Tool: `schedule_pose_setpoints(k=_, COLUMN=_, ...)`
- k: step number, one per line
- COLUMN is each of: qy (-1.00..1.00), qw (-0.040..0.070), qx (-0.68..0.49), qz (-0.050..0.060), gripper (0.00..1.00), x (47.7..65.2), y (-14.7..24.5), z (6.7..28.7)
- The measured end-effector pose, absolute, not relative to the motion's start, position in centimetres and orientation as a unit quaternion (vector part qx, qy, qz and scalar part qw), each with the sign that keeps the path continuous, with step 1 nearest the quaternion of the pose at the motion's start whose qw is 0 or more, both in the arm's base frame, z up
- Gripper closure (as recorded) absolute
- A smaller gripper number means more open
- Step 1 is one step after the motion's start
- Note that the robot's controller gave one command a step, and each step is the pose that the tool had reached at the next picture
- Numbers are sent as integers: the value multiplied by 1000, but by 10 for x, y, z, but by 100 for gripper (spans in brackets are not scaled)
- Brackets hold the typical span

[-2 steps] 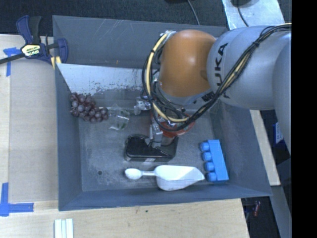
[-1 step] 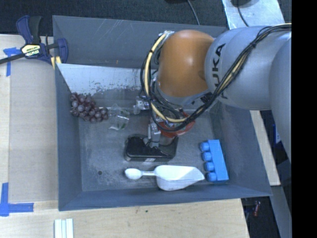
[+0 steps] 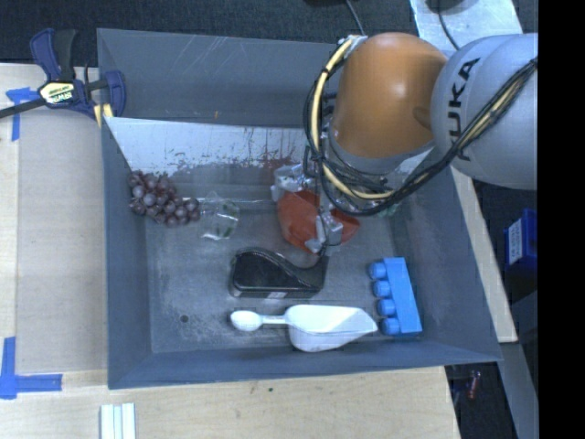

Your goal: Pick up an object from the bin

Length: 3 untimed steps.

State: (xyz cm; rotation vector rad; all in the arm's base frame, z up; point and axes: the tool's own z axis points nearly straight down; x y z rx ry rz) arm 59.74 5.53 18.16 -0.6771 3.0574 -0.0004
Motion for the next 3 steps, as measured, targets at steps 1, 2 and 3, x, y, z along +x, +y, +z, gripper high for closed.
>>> schedule_pose_setpoints(k=1, qy=975, qw=9, qx=-223, qz=-3, gripper=0, x=597, y=62, z=164)
schedule_pose_setpoints(k=2, qy=945, qw=9, qx=-328, qz=-3, gripper=0, x=615, y=64, z=199)
schedule_pose_setpoints(k=3, qy=948, qw=6, qx=-318, qz=0, gripper=0, x=609, y=72, z=124)
